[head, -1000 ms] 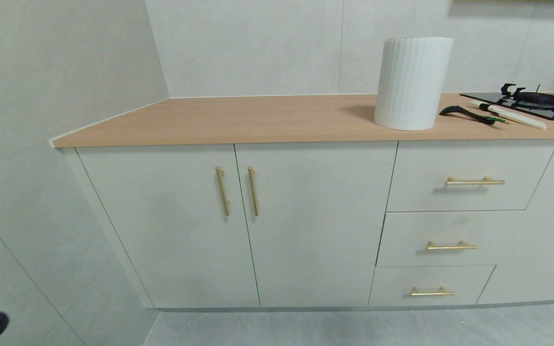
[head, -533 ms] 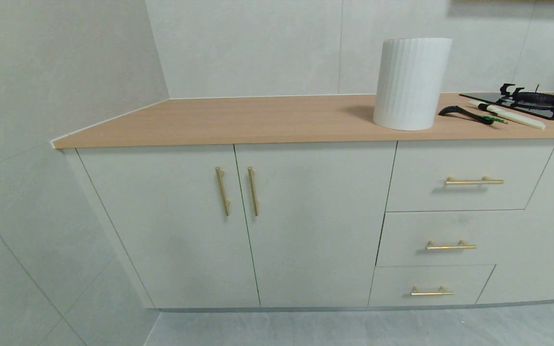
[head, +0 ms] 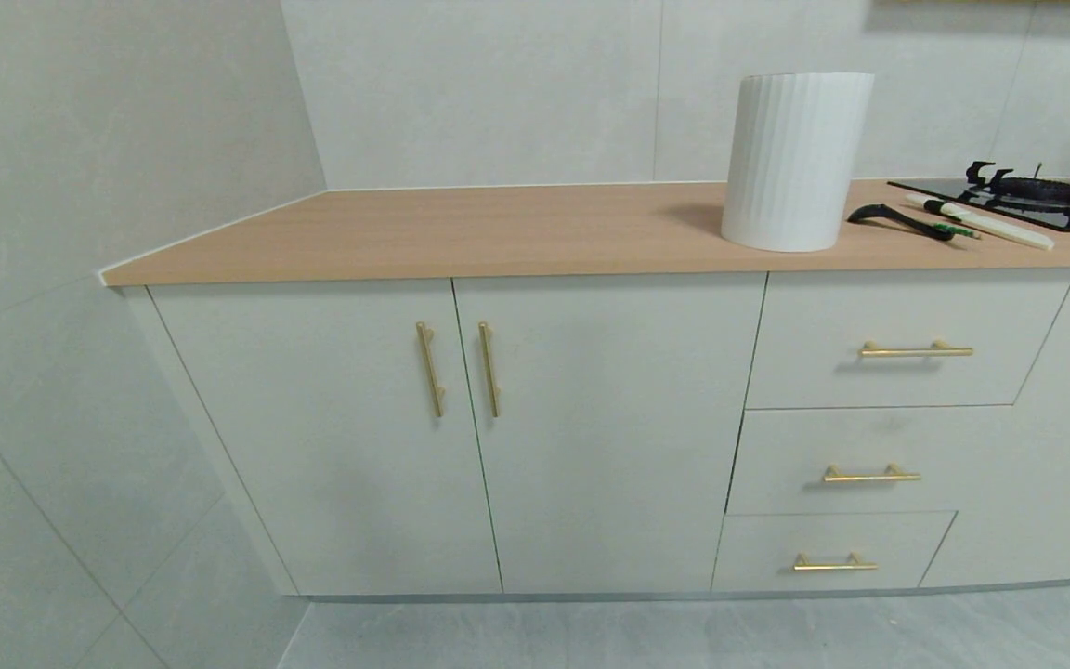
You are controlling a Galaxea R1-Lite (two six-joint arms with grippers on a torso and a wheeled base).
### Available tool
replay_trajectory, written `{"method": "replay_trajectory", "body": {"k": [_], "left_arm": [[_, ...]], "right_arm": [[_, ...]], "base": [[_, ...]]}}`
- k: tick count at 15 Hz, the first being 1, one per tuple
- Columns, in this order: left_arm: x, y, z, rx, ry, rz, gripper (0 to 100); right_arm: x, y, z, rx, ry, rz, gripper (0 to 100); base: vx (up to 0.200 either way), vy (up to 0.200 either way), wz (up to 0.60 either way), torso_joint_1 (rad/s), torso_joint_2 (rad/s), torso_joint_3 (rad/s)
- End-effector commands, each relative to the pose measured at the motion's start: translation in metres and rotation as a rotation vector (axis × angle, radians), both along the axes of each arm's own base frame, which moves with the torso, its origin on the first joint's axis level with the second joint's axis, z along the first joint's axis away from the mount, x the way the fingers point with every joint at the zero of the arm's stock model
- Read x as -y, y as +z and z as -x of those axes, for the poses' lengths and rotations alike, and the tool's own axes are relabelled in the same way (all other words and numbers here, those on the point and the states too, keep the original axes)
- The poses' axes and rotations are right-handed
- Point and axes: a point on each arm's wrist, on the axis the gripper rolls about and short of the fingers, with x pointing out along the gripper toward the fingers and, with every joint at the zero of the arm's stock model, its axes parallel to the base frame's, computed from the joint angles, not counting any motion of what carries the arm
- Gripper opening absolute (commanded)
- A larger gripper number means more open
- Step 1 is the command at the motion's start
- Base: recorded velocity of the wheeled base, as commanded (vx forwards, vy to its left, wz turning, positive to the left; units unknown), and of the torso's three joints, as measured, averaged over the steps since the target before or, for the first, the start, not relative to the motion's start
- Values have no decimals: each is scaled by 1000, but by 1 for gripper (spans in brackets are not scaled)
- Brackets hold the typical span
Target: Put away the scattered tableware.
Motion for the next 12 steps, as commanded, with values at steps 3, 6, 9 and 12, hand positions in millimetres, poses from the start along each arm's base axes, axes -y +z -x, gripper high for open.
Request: {"method": "replay_trajectory", "body": {"k": [3,6,9,12], "left_arm": [[2,-16,-6,-45,-80,-7,100],[4,-20,-6,-80,-162,1,100],[4,-21,-6,-80,-166,33,100],[4,-20,-6,-74,-166,45,100]], "right_arm": [[-2,-13,-2,-90,101,-7,100],[-2,-12,-2,-79,104,-9,100],[-2,-12,-2,-79,106,-12,100],[-2,-12,-2,-77,107,-14,100]], "base": [[0,0,0,0,0,0],[0,0,0,0,0,0],[0,0,0,0,0,0],[0,0,0,0,0,0]]}}
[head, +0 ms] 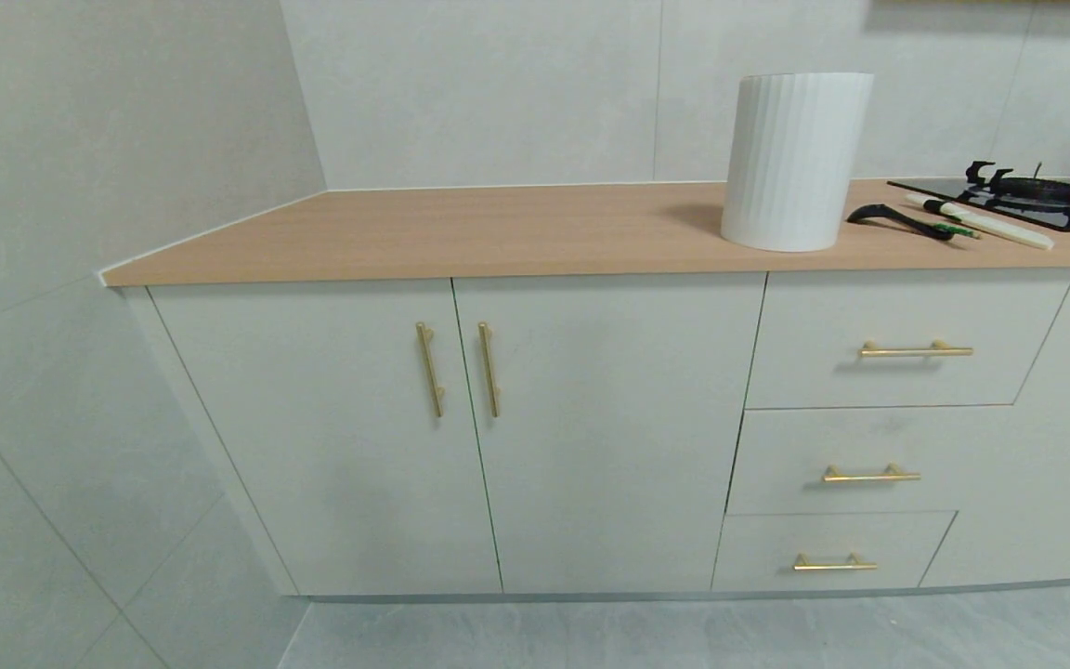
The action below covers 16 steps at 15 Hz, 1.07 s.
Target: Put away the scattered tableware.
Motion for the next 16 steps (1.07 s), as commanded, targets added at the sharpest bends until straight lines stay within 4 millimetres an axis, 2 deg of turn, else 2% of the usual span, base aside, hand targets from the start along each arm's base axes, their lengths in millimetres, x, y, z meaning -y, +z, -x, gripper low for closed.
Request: {"method": "replay_trajectory", "body": {"k": [1,11,16], "left_arm": [[0,0,0,1,1,4,100],[0,0,0,-1,0,5,100],[0,0,0,-1,0,7,100]], "right_arm": [[0,0,0,-4,2,2,100],[0,0,0,-5,5,-4,100],[0,0,0,-5,5,-4,100]], "base": [[0,0,0,0,0,0],[0,0,0,0,0,0],[0,-200,0,3,1,6]]}}
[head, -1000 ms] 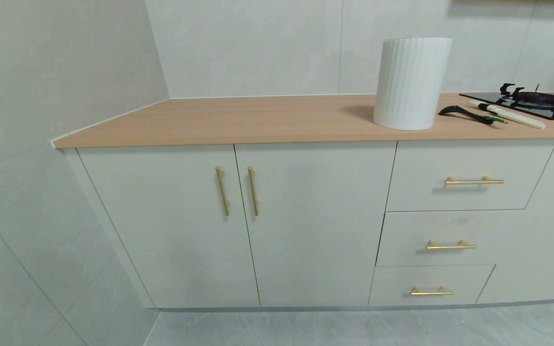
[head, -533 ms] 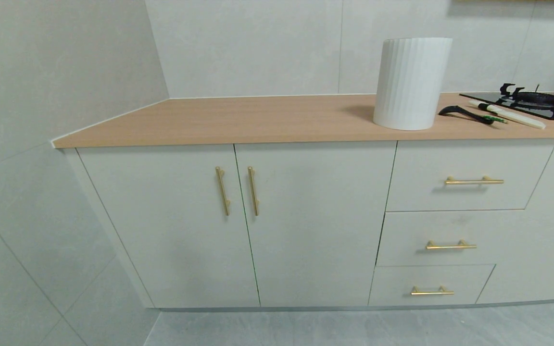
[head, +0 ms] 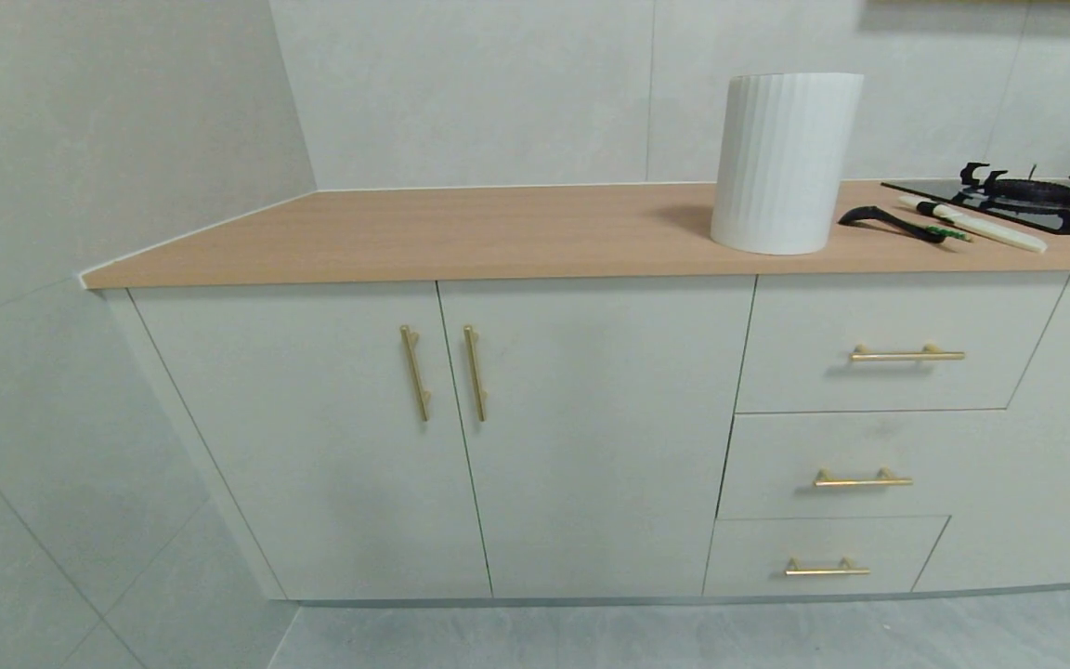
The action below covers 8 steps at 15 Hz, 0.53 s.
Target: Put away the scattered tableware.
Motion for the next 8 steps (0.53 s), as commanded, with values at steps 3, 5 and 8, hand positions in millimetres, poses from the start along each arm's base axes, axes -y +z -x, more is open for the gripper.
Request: {"method": "replay_trajectory", "body": {"k": [3,5,8], "left_arm": [[0,0,0,-1,3,1,100],[0,0,0,-1,3,1,100],[0,0,0,-1,1,1,100]], "right_arm": [[0,0,0,-2,0,-2,100],[0,0,0,-2,0,-2,100],[0,0,0,-2,0,-3,100]], "base": [[0,-200,0,4,2,2],[0,-200,0,2,-2,12],[0,-200,0,1,4,4]]}}
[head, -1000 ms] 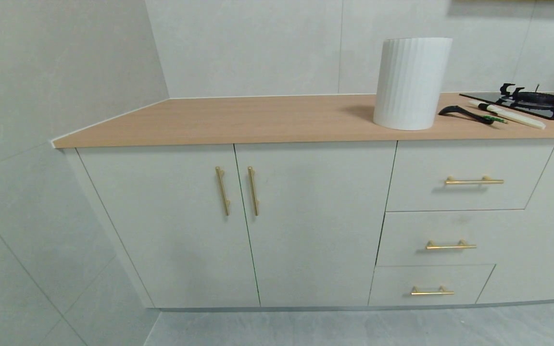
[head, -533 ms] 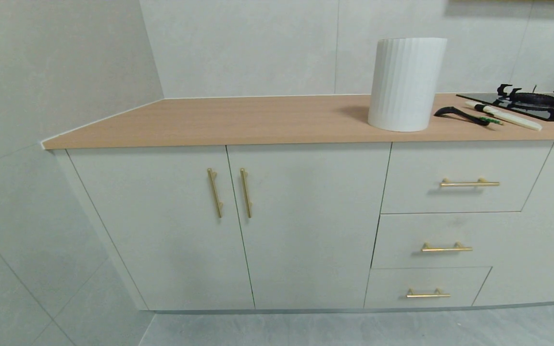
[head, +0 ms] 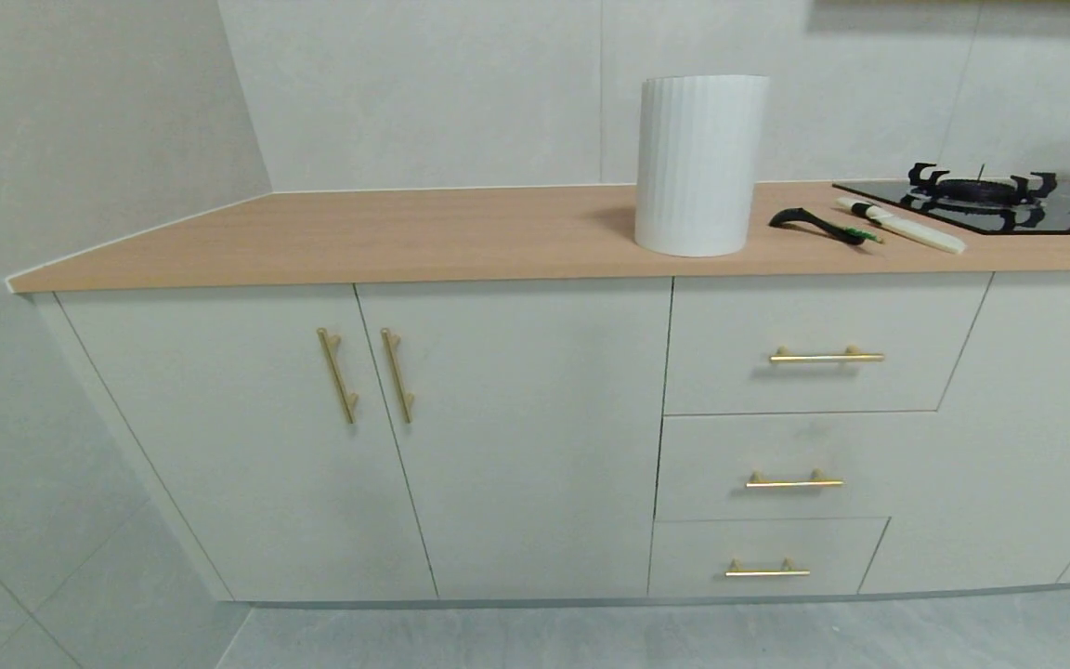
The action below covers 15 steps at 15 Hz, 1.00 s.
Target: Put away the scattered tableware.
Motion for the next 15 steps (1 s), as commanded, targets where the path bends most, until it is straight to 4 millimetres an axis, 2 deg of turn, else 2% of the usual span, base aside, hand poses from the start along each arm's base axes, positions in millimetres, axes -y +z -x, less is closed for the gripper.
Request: {"method": "replay_trajectory", "body": {"k": [1,5,13,15], "left_arm": [[0,0,0,0,0,0,100],[0,0,0,0,2,0,100],[0,0,0,0,2,1,100],[0,0,0,0,2,1,100]], "right_arm": [[0,0,0,-1,0,0,100],[0,0,0,-1,0,0,100],[0,0,0,-1,0,-1,100],[0,0,0,0,-1,-1,100]], "base": [[0,-200,0,7,7,2],[0,-200,0,4,2,5],[0,0,0,0,0,0],[200,0,0,0,2,9]]}}
